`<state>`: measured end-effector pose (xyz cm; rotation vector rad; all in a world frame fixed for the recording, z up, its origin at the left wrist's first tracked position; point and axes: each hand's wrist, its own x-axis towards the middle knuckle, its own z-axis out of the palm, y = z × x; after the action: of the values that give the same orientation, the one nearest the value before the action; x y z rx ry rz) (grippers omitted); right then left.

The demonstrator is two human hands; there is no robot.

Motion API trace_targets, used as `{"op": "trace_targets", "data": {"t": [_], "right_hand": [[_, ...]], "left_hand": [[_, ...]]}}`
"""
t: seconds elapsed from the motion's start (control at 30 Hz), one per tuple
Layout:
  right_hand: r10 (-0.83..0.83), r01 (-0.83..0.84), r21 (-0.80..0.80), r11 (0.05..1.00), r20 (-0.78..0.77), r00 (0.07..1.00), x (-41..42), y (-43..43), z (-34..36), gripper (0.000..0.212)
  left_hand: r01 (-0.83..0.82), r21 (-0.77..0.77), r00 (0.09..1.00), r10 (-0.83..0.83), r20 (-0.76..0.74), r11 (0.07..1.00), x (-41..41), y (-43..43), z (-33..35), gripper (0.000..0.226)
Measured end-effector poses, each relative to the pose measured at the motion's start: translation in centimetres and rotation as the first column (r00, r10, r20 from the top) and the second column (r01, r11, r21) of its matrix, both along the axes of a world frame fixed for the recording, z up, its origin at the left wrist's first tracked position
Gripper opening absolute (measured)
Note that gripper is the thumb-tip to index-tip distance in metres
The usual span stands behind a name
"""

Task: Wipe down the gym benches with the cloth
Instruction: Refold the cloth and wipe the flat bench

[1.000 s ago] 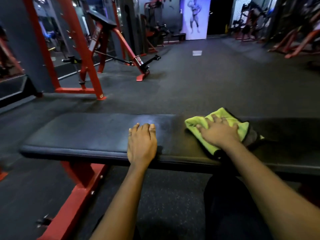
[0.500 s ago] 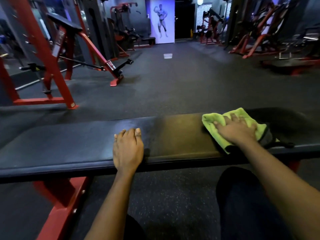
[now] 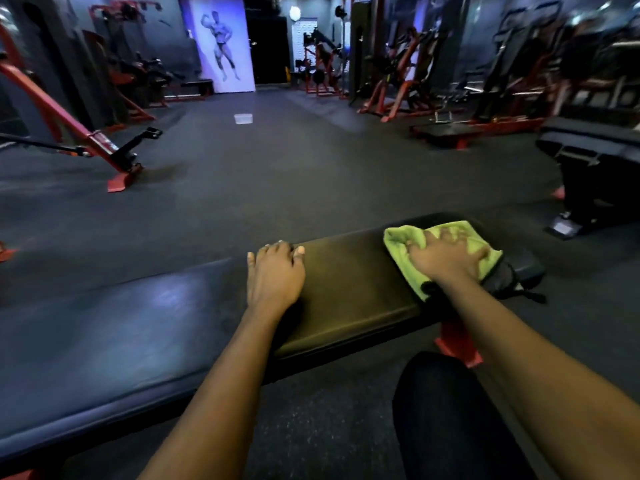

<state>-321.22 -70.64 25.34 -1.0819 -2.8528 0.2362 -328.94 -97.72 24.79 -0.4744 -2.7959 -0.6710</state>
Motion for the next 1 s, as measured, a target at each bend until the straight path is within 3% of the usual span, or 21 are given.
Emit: {"op": "trace_targets", "data": {"t": [0.13, 0.3, 0.4, 0.53, 0.63, 0.7, 0.77, 0.9, 1.0], "right_hand": [[0.100, -0.100, 0.018, 0.995, -0.014, 0.995, 2.4, -0.5, -0.9, 0.070], [-0.092, 0.096, -0.066, 0.993, 0.069, 0.993, 0.3, 7.8, 0.7, 0.073], [-0.073, 0.080, -0.056, 0.995, 0.113, 0.991, -5.3, 10.3, 1.0, 0.071], [0.182, -0.178, -0.052, 0.983, 0.083, 0.980, -11.4, 5.1, 0.3, 0.077], [0.396, -0.393, -0.042, 0.918, 0.088, 0.914, -9.6, -0.2, 0.6, 0.067], [0.421, -0.421, -0.007, 0.907, 0.044, 0.906, -6.0, -0.4, -0.4, 0.067], [0.363, -0.363, -0.020, 0.932, 0.019, 0.931, -3.4, 3.7, -1.3, 0.068], [-0.039, 0.043, -0.082, 0.996, 0.052, 0.998, -2.1, 15.6, 0.0, 0.088], [-0.059, 0.068, -0.108, 0.992, 0.084, 0.995, -6.0, 15.5, 0.8, 0.080]], "left_hand": [[0.052, -0.053, 0.993, -0.046, 0.108, 0.997, -2.8, 3.2, 0.6, 0.046], [0.015, -0.144, 0.980, 0.014, 0.198, 0.989, -5.5, 3.8, 1.0, 0.055], [0.027, -0.177, 0.982, 0.006, 0.187, 0.984, -6.0, 4.1, 1.1, 0.054], [0.010, -0.190, 0.983, 0.025, 0.180, 0.982, -6.2, 4.1, 1.2, 0.053], [0.001, -0.187, 0.984, 0.033, 0.177, 0.982, -6.3, 3.6, 0.9, 0.049], [0.003, -0.190, 0.983, 0.032, 0.182, 0.982, -6.3, 3.5, 1.0, 0.047], [0.006, -0.195, 0.981, 0.031, 0.189, 0.981, -6.2, 3.7, 1.2, 0.047], [0.033, -0.182, 0.981, 0.003, 0.193, 0.983, -6.1, 3.7, 0.9, 0.045], [0.039, -0.174, 0.978, -0.002, 0.206, 0.984, -6.2, 3.6, 0.8, 0.047]]}}
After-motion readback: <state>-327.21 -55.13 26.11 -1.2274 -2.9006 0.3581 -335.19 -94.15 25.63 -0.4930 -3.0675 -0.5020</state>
